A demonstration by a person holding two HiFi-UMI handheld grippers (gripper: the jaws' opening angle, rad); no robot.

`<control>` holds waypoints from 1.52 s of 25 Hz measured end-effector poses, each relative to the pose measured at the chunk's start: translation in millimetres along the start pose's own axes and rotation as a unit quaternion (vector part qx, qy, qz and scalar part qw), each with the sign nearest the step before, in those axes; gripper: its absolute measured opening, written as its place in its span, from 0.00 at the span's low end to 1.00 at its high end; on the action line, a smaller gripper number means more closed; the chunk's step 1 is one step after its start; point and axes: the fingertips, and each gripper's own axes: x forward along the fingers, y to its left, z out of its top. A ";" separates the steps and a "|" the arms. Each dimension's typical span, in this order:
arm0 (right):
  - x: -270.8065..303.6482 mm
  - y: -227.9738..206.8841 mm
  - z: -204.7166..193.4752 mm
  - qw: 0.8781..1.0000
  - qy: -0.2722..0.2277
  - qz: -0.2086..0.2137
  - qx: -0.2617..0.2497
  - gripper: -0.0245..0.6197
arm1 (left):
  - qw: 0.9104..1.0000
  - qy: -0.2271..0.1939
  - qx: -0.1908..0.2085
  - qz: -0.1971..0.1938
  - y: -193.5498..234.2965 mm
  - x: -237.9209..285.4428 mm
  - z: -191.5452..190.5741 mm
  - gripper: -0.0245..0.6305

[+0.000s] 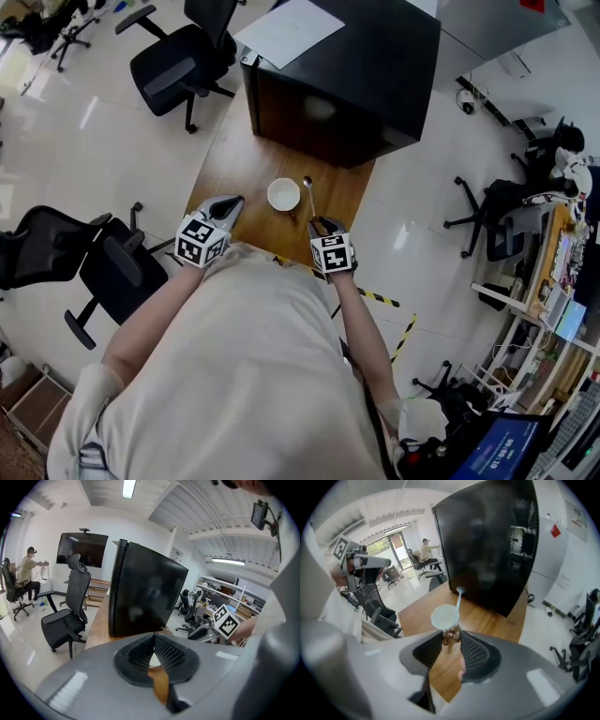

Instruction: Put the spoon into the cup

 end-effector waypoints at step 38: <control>64.5 38.9 -27.5 0.971 0.227 0.024 -0.067 0.23 | 0.997 -0.017 -0.059 0.041 37.9 -33.0 -25.3 0.04</control>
